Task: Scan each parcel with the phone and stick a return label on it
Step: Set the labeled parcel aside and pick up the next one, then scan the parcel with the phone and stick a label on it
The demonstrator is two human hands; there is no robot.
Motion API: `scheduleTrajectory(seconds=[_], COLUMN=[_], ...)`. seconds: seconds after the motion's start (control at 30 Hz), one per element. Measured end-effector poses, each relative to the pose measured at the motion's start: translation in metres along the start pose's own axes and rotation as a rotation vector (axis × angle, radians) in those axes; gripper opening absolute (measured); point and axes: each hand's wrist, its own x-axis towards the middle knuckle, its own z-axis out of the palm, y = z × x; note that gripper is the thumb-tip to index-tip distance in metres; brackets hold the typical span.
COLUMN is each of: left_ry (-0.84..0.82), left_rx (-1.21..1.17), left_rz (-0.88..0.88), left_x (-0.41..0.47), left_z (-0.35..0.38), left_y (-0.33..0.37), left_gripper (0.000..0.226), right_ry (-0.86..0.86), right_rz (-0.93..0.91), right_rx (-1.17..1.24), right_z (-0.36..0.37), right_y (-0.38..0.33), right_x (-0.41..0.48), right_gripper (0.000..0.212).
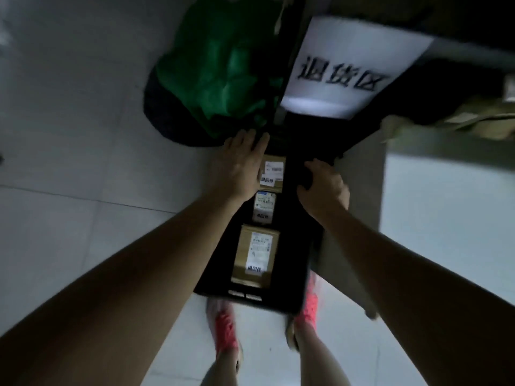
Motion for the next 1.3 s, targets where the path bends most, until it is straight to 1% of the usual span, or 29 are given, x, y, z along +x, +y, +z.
scheduleTrajectory(seconds=[0.13,0.23,0.3,0.43,0.5,0.57,0.63,0.7,0.8,0.9,1.03,1.1,1.17,1.3], left_ry=[0.032,0.038,0.068,0.143,0.178,0.228,0.263,0.253,0.195,0.177,0.145,0.126,0.078,-0.025], left_rx=[0.164,0.235,0.255,0.282,0.297,0.292,0.289,0.264,0.064,-0.105,-0.169,-0.237,-0.356,-0.592], left_rz=[0.103,0.132,0.131,0.138,0.139,0.135,0.151,0.163,0.117,0.037,-0.058,-0.102,-0.152,-0.276], left_x=[-0.044,-0.084,-0.113,-0.173,-0.203,-0.233,-0.258,-0.277,-0.291,-0.286,-0.248,-0.217,-0.18,-0.111], left_z=[-0.153,-0.252,-0.31,-0.396,-0.426,-0.45,-0.466,-0.474,-0.475,-0.461,-0.435,-0.419,-0.4,-0.363], left_y=[0.046,0.084,0.111,0.18,0.223,0.271,0.318,0.36,0.409,0.44,0.451,0.447,0.441,0.434], left_gripper=[0.072,0.065,0.059,0.053,0.051,0.045,0.036,0.041,0.05,0.043,0.051,0.047,0.046,0.065], right_ry=[0.078,0.147,0.196,0.254,0.295,0.343,0.371,0.381,0.366,0.381,0.432,0.427,0.4,0.338], right_rz=[0.005,-0.006,-0.022,-0.026,-0.046,-0.075,-0.099,-0.085,-0.037,-0.021,0.017,0.039,0.055,0.068], right_rx=[-0.017,-0.006,0.011,0.054,0.081,0.119,0.143,0.159,0.264,0.46,0.69,0.737,0.743,0.664], right_z=[-0.131,-0.221,-0.274,-0.361,-0.394,-0.422,-0.442,-0.458,-0.474,-0.483,-0.492,-0.495,-0.496,-0.494], right_y=[-0.042,-0.064,-0.069,-0.053,-0.034,-0.005,0.03,0.065,0.115,0.152,0.181,0.192,0.199,0.202], right_x=[-0.087,-0.155,-0.202,-0.293,-0.336,-0.379,-0.416,-0.444,-0.466,-0.469,-0.441,-0.414,-0.38,-0.303], right_gripper=[0.059,0.045,0.043,0.044,0.043,0.042,0.042,0.047,0.063,0.066,0.06,0.06,0.059,0.04])
